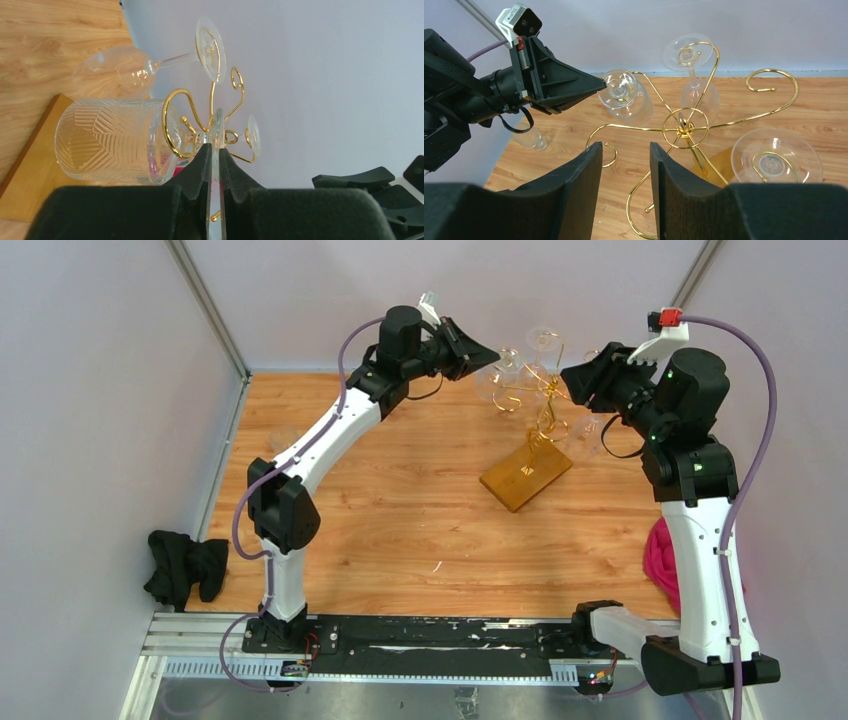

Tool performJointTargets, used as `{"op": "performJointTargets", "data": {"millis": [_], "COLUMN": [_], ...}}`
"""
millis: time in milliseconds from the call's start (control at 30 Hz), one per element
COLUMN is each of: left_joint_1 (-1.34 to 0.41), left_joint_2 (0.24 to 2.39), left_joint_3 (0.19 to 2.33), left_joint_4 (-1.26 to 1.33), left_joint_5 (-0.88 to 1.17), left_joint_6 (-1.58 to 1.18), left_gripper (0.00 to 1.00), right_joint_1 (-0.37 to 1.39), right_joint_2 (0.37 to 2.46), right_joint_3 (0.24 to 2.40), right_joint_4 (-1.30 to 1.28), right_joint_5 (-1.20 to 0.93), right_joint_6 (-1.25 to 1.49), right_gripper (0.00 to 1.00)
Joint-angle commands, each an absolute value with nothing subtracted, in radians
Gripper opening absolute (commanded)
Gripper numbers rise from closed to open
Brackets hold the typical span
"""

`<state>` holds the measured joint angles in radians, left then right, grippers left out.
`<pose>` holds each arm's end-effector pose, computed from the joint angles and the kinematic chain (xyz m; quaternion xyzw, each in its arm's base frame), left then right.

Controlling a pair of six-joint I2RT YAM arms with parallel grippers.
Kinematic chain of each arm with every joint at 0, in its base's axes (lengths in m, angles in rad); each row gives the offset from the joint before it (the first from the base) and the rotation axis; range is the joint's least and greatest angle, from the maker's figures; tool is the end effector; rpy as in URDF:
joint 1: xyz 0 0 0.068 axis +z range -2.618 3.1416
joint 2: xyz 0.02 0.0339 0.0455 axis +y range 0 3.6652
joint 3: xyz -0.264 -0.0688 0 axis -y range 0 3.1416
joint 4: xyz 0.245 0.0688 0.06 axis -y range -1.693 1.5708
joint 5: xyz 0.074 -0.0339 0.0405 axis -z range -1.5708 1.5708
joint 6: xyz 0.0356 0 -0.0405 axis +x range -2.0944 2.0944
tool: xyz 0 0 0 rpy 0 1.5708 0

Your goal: Take the wine glass off the wine glass rack

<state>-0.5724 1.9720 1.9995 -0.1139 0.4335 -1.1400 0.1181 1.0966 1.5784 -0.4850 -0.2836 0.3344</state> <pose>0.3889 -0.2684 0.4141 -0.0620 0.7317 -0.6025 0.3128 0.1944 0.0331 0.5147 -0.0235 0.7078 0.2543 0.6586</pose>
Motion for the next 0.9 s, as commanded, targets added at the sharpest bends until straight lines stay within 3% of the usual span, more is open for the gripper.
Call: {"op": "performJointTargets", "data": {"millis": [0, 400, 867], "left_joint_1": [-0.569, -0.523, -0.508], "left_joint_2": [1.951, 1.864, 1.917], "left_joint_3": [1.976, 1.772, 1.833], "left_joint_4": [-0.007, 0.230, 0.259], "left_joint_5": [0.434, 0.354, 0.370], "left_joint_6": [-1.226, -1.375, -1.402], "left_gripper": [0.00, 0.00, 0.00], "right_joint_1": [0.133, 0.133, 0.133], "right_joint_2": [1.087, 1.106, 1.110], "right_joint_3": [1.586, 1.587, 1.574], "right_joint_4": [-0.462, -0.463, -0.459], "right_joint_5": [-0.303, -0.316, -0.316], "right_joint_6": [0.351, 0.346, 0.344], "right_gripper": [0.44, 0.44, 0.43]}}
